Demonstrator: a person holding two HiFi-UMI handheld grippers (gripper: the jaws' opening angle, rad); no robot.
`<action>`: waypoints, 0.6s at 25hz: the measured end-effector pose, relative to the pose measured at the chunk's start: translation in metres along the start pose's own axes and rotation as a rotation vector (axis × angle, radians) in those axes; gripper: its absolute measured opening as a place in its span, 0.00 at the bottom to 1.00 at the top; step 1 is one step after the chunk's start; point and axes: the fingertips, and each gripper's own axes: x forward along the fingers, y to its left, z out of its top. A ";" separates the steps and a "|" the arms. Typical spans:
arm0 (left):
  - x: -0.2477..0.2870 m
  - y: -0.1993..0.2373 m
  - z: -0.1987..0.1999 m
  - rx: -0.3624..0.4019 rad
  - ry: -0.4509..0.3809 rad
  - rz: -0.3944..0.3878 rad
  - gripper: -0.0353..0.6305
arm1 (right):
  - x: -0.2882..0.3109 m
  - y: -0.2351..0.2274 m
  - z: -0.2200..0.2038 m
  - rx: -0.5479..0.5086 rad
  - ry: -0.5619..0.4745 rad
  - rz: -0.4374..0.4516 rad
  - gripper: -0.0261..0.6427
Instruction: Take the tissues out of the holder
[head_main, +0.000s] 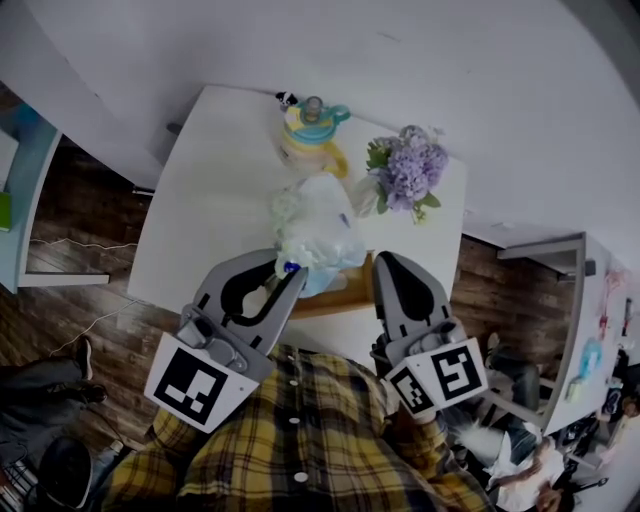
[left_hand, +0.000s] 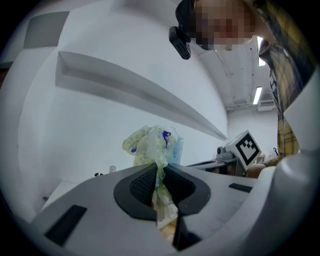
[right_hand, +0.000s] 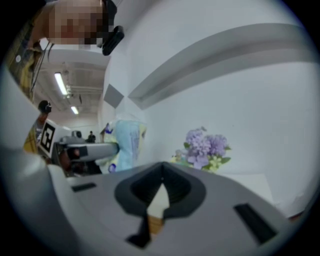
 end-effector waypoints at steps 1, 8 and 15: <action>0.000 -0.001 0.004 -0.013 -0.019 -0.009 0.12 | 0.000 0.000 0.002 -0.002 -0.004 0.001 0.06; 0.002 -0.005 0.016 -0.039 -0.084 -0.024 0.12 | 0.001 0.000 0.007 -0.016 -0.014 0.011 0.06; 0.004 -0.008 0.016 -0.040 -0.074 -0.035 0.12 | 0.003 0.003 0.010 -0.023 -0.016 0.025 0.06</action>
